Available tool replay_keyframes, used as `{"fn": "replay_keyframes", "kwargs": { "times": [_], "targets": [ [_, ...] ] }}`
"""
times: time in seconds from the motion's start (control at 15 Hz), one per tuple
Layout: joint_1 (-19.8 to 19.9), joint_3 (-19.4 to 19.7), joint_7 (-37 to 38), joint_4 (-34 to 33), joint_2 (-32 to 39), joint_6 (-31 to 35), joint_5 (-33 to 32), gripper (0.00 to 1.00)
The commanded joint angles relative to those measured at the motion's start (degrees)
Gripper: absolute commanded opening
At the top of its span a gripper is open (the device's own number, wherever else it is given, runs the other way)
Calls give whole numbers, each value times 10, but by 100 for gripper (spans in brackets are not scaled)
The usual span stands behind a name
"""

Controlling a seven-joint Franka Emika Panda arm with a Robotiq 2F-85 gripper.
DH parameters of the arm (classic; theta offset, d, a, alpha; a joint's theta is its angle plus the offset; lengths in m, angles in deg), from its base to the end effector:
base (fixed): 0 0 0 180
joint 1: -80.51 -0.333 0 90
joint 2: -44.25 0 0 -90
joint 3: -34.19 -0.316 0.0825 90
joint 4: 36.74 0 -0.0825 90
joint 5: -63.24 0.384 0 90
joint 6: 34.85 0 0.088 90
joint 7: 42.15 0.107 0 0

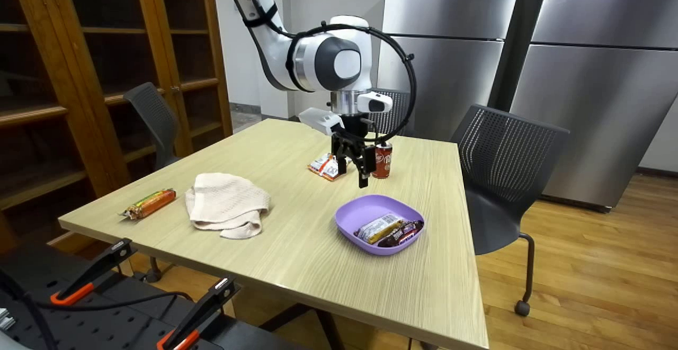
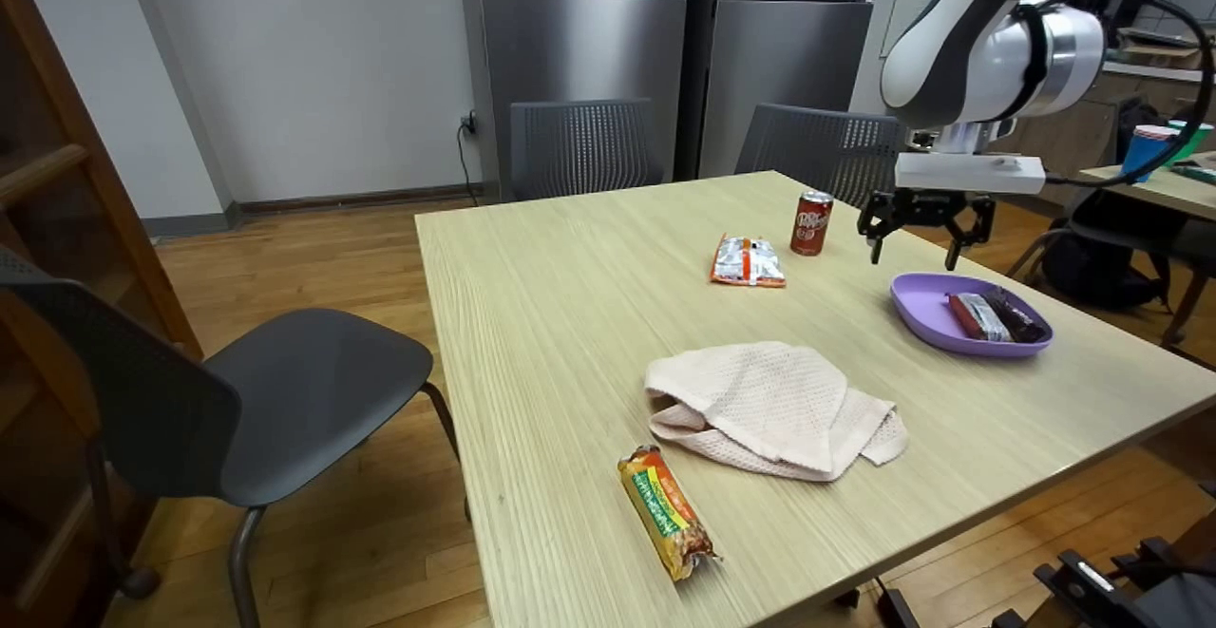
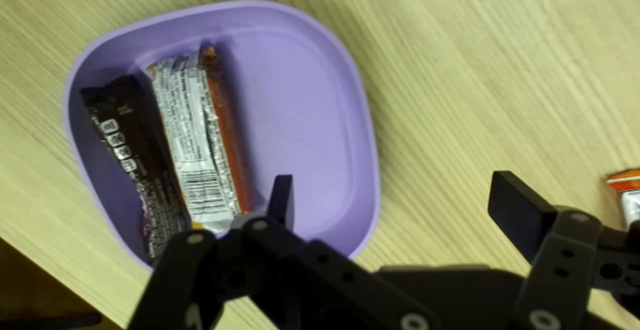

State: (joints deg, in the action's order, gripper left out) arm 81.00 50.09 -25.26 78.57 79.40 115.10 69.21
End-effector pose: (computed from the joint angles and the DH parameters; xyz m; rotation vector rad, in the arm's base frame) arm 0.5767 -0.1710 0.1562 2.8910 -0.9280 0.0295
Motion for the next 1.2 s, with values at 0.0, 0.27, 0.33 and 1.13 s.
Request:
{"fn": "replay_keyframes", "kwargs": {
  "times": [0.0,0.27,0.33,1.13],
  "targets": [
    [-12,-30,12,26,-40,-11,-11,100],
    [-29,-60,8,22,-49,-19,-11,100],
    [-36,-67,9,20,-51,-22,-13,100],
    [-85,-158,-29,-12,-55,-45,-21,100]
  ]
}}
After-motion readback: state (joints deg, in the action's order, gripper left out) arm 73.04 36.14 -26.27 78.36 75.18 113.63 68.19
